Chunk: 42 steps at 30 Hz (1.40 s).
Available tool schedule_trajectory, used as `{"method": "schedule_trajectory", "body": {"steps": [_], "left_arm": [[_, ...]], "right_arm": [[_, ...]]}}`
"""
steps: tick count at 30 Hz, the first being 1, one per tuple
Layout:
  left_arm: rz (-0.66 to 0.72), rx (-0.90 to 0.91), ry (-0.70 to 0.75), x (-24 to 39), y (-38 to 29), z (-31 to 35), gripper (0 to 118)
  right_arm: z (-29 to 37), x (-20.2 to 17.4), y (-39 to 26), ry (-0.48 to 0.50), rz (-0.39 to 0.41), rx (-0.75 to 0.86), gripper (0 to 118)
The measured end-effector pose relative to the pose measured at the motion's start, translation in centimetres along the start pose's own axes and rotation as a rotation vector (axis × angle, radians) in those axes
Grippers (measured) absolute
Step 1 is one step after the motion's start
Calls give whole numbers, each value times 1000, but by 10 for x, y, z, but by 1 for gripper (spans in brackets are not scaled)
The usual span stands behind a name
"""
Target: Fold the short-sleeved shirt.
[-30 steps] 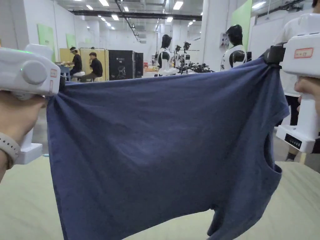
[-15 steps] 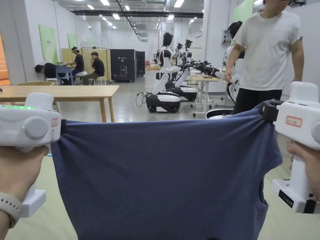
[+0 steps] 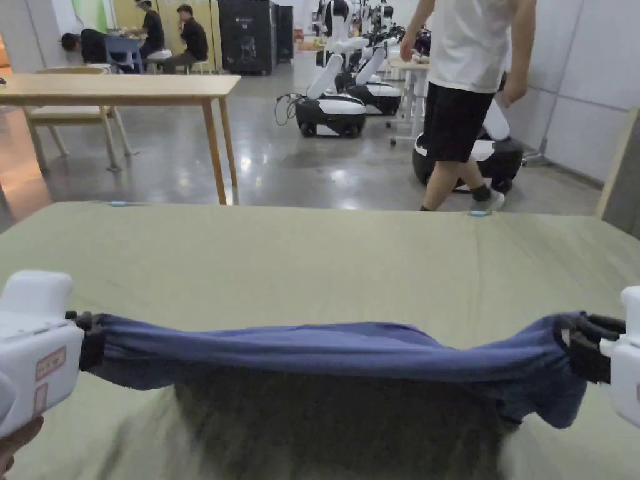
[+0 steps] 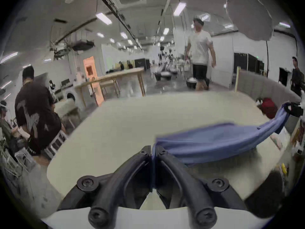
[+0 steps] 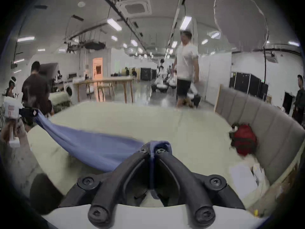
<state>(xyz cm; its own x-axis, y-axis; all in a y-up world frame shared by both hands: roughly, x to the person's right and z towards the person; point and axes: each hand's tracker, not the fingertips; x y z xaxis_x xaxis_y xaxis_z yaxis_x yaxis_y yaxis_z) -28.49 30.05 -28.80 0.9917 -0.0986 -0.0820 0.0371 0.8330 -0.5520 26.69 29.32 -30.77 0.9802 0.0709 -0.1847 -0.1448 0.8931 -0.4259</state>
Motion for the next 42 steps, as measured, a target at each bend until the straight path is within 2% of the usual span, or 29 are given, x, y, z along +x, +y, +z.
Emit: {"method": "schedule_trajectory", "body": {"steps": [3, 6, 9, 10, 11, 12, 13, 14, 15, 16, 17, 19, 21, 23, 24, 25, 26, 27, 28, 30, 35, 37, 38, 39, 40, 41, 42], "left_arm": [[53, -195, -33, 5, -74, -14, 3], [120, -315, -39, 10, -131, -27, 3], [105, -339, -1, 6, -148, -43, 5], [108, -335, 3, 6, -148, -43, 13], [108, -324, 12, 8, -146, -42, 33], [98, -300, 35, 11, -143, -39, 68], [71, -289, 54, 14, -139, -36, 104], [53, -285, 52, 18, -137, -32, 104], [38, -260, 35, 24, -134, -26, 111], [27, -202, 15, 33, -130, -17, 116], [24, -188, -6, 44, -126, -14, 115], [4, -163, -102, 70, -123, -13, 115], [2, -126, -118, 99, -120, -14, 115], [5, -118, -134, 115, -122, -16, 111], [0, -133, -160, 122, -123, -19, 99], [-27, -141, -190, 125, -125, -20, 55], [-55, -155, -165, 129, -128, -21, 11], [-94, -164, -115, 131, -132, -21, 1], [-104, -156, -122, 127, -133, -18, 0], [-36, -194, -166, 113, -139, -12, 0], [6, -228, -40, 59, -173, 17, 0], [57, -284, -32, 37, -192, 22, 2], [66, -285, -34, 31, -198, 25, 15], [78, -281, -17, 25, -205, 28, 43], [77, -285, 8, 20, -209, 30, 100], [75, -299, 31, 16, -212, 28, 118], [75, -309, 29, 13, -214, 26, 117]], "right_arm": [[-17, -11, -66, 18, 23, -207, 5], [-43, -16, -121, 36, 18, -392, 5], [-50, -14, -134, 7, 2, -404, 5], [-49, -11, -131, 12, -13, -407, 8], [-48, -8, -130, 18, -37, -406, 18], [-48, -7, -129, 15, -50, -404, 44], [-45, -8, -127, 5, -55, -398, 77], [-37, -14, -122, -7, -50, -389, 77], [-32, -19, -119, -17, -44, -373, 87], [-27, -26, -114, -23, -46, -326, 107], [-22, -34, -109, -20, -67, -282, 112], [-18, -51, -103, 11, -141, -246, 112], [-19, -73, -102, 44, -204, -209, 112], [-20, -93, -105, 33, -208, -179, 106], [-20, -102, -107, 38, -200, -179, 89], [-19, -110, -108, 34, -186, -173, 38], [-19, -120, -111, 12, -141, -172, 3], [-18, -127, -114, -15, -112, -168, 1], [-16, -132, -116, 3, -111, -165, 1], [-13, -137, -119, 54, -105, -194, 1], [-5, -146, -131, 63, -88, -203, 1], [-2, -150, -137, 86, -95, -218, 1], [-2, -149, -139, 92, -98, -222, 1], [-2, -150, -142, 104, -100, -230, 1], [-2, -151, -144, 114, -102, -240, 1], [-3, -152, -146, 114, -105, -248, 1], [-6, -150, -149, 116, -111, -257, 1]]}}
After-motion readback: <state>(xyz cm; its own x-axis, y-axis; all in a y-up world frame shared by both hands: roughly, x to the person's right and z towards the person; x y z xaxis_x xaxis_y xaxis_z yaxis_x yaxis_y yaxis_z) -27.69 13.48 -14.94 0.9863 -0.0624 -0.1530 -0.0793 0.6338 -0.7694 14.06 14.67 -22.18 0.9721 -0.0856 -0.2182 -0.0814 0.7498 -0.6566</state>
